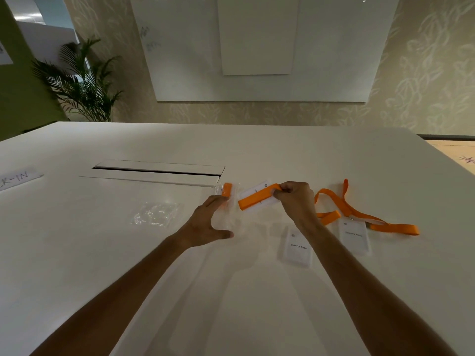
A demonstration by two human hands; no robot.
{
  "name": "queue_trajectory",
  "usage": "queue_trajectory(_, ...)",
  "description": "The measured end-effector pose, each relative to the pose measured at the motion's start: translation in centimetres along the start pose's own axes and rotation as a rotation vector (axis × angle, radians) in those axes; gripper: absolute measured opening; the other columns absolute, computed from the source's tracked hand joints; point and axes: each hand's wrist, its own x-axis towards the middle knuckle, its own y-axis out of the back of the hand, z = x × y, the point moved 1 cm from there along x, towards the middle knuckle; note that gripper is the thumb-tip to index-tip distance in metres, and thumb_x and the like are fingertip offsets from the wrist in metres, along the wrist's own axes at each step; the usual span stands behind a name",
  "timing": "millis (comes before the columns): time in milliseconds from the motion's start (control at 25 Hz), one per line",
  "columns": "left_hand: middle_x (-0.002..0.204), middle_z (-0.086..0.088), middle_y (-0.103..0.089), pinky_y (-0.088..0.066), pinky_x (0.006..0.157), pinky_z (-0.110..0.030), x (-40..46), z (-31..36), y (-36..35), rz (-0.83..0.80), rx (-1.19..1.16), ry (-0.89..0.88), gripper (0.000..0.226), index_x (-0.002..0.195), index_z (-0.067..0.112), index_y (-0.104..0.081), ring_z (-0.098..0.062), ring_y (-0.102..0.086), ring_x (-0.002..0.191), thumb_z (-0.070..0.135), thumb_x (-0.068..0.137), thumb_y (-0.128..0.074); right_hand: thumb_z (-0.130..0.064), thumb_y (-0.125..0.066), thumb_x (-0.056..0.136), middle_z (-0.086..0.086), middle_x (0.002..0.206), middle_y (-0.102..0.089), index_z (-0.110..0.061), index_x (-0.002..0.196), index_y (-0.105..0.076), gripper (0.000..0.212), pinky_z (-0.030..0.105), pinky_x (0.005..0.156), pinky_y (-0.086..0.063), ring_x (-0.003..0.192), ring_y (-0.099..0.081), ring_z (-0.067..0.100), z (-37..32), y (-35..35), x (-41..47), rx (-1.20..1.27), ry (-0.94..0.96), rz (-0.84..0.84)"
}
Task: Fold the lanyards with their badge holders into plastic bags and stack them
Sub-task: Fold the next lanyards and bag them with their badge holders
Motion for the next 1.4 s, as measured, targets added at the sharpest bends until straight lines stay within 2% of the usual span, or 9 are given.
queue_trajectory(200,0.140,0.007,-0.034,-0.042,0.105,-0.039,0.1,0.1,0.1,0.045,-0.004,-0.039,0.097,0.140,0.026,-0.030,-0.013,-0.039,0.124,0.047,0.061,-0.082,-0.021,-0.071,0.080,-0.001,0.053,-0.056,-0.018,0.065,-0.069,0.015,0.028,0.053,-0.039,0.051,-0.048,0.015,-0.6,0.4,-0.2,0.074,-0.073,-0.019)
queue_trajectory(440,0.142,0.008,-0.032,-0.041,0.106,-0.047,0.3,-0.2,0.0,0.030,0.050,-0.027,0.099,0.140,0.029,-0.027,-0.018,-0.037,0.127,0.055,0.059,-0.079,-0.018,-0.069,0.079,0.001,0.052,-0.053,-0.009,0.074,-0.072,0.011,0.025,0.049,-0.034,0.048,-0.044,0.013,-1.3,0.6,-0.4,0.053,-0.098,-0.064)
queue_trajectory(680,0.148,0.007,-0.026,-0.034,0.110,-0.043,0.3,-0.3,0.0,-0.004,0.114,-0.028,0.101,0.143,0.031,-0.022,-0.019,-0.030,0.133,0.056,0.062,-0.077,-0.015,-0.069,0.078,0.003,0.051,-0.054,-0.007,0.076,-0.073,0.009,0.024,0.050,-0.036,0.049,-0.047,0.014,-1.4,0.3,-0.2,0.052,-0.103,-0.095)
queue_trajectory(920,0.149,0.003,-0.028,-0.030,0.112,-0.042,0.0,0.0,-0.2,-0.019,0.122,-0.057,0.096,0.143,0.026,-0.024,-0.019,-0.030,0.134,0.050,0.067,-0.077,-0.017,-0.068,0.080,0.003,0.052,-0.054,-0.007,0.077,-0.072,0.011,0.023,0.051,-0.037,0.049,-0.047,0.013,-1.1,0.2,-0.3,0.037,-0.105,-0.107)
queue_trajectory(1240,0.151,-0.001,-0.027,-0.026,0.113,-0.039,-1.2,1.1,-0.6,-0.071,0.099,-0.048,0.086,0.145,0.022,-0.024,-0.022,-0.029,0.136,0.054,0.074,-0.062,-0.018,-0.070,0.079,0.004,0.051,-0.054,-0.008,0.071,-0.072,0.013,0.027,0.054,-0.040,0.050,-0.048,0.015,0.2,-0.3,-0.2,0.025,-0.113,-0.109)
queue_trajectory(1400,0.156,0.001,-0.017,-0.018,0.116,-0.041,-0.8,1.2,-0.6,-0.191,0.181,0.037,0.082,0.147,0.022,-0.017,-0.023,-0.020,0.141,0.045,0.083,-0.063,-0.016,-0.070,0.079,0.005,0.053,-0.054,-0.007,0.070,-0.071,0.013,0.029,0.057,-0.040,0.053,-0.048,0.017,0.7,-0.3,-0.1,0.025,-0.129,-0.092)
